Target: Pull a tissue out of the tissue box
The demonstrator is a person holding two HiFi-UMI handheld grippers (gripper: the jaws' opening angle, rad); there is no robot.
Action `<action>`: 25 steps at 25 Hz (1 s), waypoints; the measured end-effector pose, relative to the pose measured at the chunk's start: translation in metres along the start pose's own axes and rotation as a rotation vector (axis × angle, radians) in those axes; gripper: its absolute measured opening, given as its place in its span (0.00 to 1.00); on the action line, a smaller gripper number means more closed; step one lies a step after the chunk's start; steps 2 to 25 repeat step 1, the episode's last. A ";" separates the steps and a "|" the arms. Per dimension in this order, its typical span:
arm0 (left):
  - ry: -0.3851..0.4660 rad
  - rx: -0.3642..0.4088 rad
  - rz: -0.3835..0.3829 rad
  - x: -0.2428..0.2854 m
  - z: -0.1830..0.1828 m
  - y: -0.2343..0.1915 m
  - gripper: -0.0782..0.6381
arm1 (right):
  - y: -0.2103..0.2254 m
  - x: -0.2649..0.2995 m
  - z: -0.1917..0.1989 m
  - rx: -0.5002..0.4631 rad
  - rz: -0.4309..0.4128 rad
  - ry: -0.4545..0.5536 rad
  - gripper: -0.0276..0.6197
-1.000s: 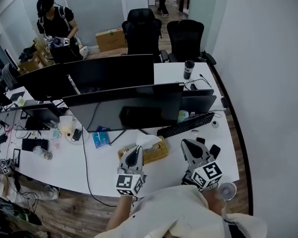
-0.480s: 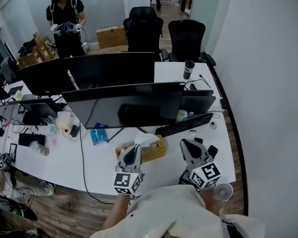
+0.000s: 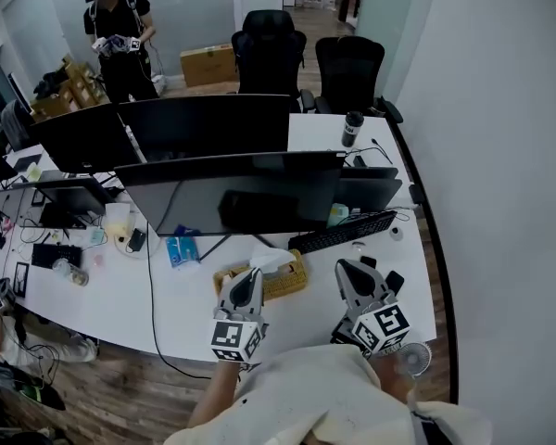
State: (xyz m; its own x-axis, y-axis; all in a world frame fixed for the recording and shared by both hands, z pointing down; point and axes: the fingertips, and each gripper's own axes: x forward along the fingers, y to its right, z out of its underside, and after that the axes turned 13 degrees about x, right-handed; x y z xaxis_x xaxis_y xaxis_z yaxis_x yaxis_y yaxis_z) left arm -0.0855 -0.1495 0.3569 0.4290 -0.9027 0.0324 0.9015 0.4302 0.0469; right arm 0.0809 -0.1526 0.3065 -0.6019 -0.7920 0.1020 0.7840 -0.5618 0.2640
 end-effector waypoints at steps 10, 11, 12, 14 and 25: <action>0.001 0.001 0.000 0.000 0.000 0.000 0.13 | -0.001 0.000 0.000 -0.001 -0.001 0.001 0.04; 0.001 0.001 0.000 0.000 0.000 0.000 0.13 | -0.001 0.000 0.000 -0.001 -0.001 0.001 0.04; 0.001 0.001 0.000 0.000 0.000 0.000 0.13 | -0.001 0.000 0.000 -0.001 -0.001 0.001 0.04; 0.001 0.001 0.000 0.000 0.000 0.000 0.13 | -0.001 0.000 0.000 -0.001 -0.001 0.001 0.04; 0.001 0.001 0.000 0.000 0.000 0.000 0.13 | -0.001 0.000 0.000 -0.001 -0.001 0.001 0.04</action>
